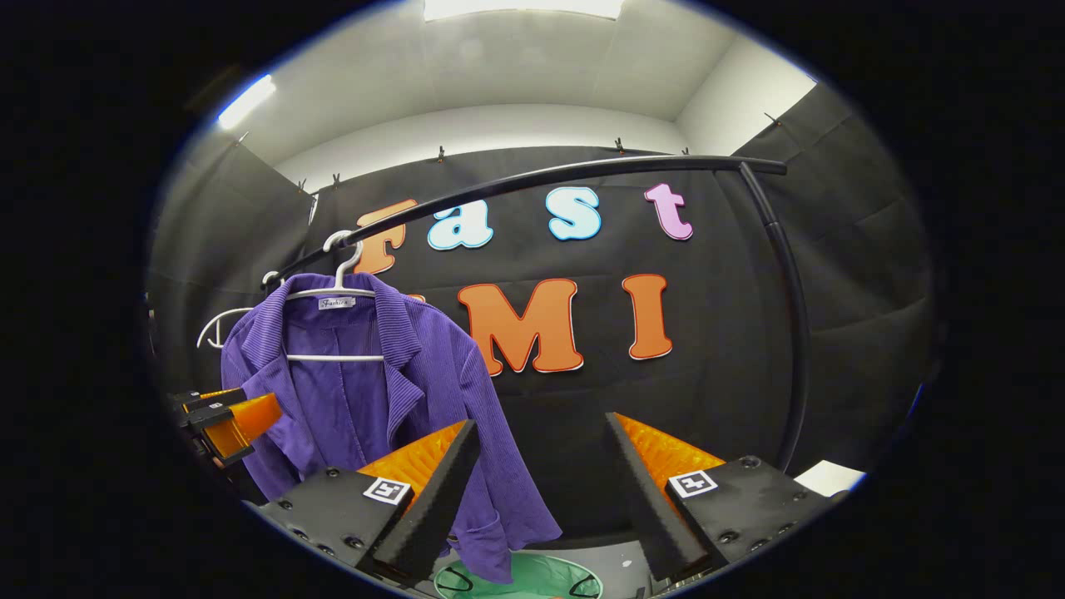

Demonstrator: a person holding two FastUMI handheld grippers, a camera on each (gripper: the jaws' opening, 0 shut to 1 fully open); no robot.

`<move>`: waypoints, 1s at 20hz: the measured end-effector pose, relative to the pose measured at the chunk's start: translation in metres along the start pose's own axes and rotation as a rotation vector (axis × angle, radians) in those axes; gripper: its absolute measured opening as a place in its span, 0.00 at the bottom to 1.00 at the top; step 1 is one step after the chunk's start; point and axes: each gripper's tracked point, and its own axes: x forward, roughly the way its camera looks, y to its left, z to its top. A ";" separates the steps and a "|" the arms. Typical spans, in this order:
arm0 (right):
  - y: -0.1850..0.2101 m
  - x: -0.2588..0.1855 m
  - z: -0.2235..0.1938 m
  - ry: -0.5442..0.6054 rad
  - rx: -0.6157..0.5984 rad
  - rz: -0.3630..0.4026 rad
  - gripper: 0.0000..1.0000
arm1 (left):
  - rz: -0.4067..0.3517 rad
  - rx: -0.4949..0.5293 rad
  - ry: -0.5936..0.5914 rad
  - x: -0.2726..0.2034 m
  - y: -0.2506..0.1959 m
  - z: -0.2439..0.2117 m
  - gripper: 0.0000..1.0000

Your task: Grasp the clothes on the hanger with both hands and then place them into the laundry hamper below.

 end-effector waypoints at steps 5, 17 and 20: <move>0.010 0.018 -0.007 0.005 -0.016 0.026 0.97 | 0.038 -0.020 0.015 -0.007 0.022 -0.007 0.95; 0.155 0.101 -0.082 0.137 0.066 0.252 0.91 | -0.002 -0.023 0.069 -0.018 0.063 -0.029 0.95; 0.174 0.129 -0.089 0.136 0.082 0.207 0.98 | -0.025 -0.052 0.092 -0.020 0.079 -0.037 0.92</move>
